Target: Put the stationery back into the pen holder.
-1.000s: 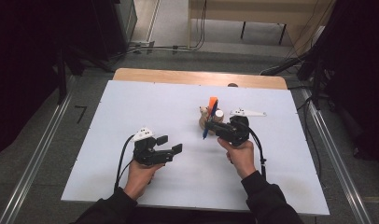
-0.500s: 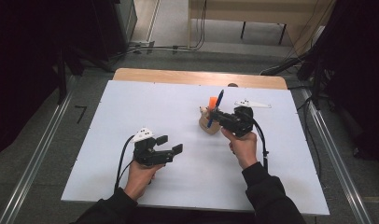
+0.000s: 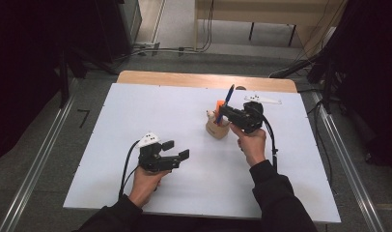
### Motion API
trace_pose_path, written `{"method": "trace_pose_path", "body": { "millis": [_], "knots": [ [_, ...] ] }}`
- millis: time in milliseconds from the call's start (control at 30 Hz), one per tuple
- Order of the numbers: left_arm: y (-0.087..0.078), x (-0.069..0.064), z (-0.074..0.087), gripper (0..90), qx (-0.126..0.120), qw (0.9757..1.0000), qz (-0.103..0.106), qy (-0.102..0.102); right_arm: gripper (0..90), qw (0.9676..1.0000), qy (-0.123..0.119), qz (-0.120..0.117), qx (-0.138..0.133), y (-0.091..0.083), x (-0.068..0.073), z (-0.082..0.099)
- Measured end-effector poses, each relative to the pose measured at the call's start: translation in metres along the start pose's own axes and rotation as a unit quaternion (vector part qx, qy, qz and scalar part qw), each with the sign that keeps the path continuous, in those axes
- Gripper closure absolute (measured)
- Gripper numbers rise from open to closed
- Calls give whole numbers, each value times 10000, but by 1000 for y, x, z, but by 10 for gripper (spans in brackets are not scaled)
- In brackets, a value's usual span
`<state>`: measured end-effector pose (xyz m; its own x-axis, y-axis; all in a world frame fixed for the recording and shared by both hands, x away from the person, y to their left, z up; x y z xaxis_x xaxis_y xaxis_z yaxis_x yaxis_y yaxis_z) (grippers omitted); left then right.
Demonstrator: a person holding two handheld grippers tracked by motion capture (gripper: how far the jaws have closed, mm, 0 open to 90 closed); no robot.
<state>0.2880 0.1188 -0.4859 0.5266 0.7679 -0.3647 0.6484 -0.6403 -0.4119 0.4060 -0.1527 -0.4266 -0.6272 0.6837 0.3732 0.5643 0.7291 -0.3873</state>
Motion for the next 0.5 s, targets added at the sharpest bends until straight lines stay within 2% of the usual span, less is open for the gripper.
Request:
{"method": "trace_pose_path", "body": {
  "millis": [200, 500],
  "knots": [
    [0, 0, 0, 210, -4, 10000, 5, -14, 766, 9998, -96, 171, 37, 6, -5, -4],
    [0, 1, 0, 210, 13, 10000, 7, -33, 764, 9995, -86, 265, 127, 13, -10, -1]
  ]
}}
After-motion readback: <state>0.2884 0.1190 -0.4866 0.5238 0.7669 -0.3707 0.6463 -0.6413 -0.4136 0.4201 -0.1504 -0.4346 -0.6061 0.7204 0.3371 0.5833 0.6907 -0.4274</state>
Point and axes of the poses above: each handheld gripper's, and its own axes: y roughly forward along the jaws, z roughly out of its underside, x roughly to its left, the point moved 2 cm from there along y, roughly forward along the jaws, and after that the axes turned 3 degrees about -z, right-handed, at the moved point
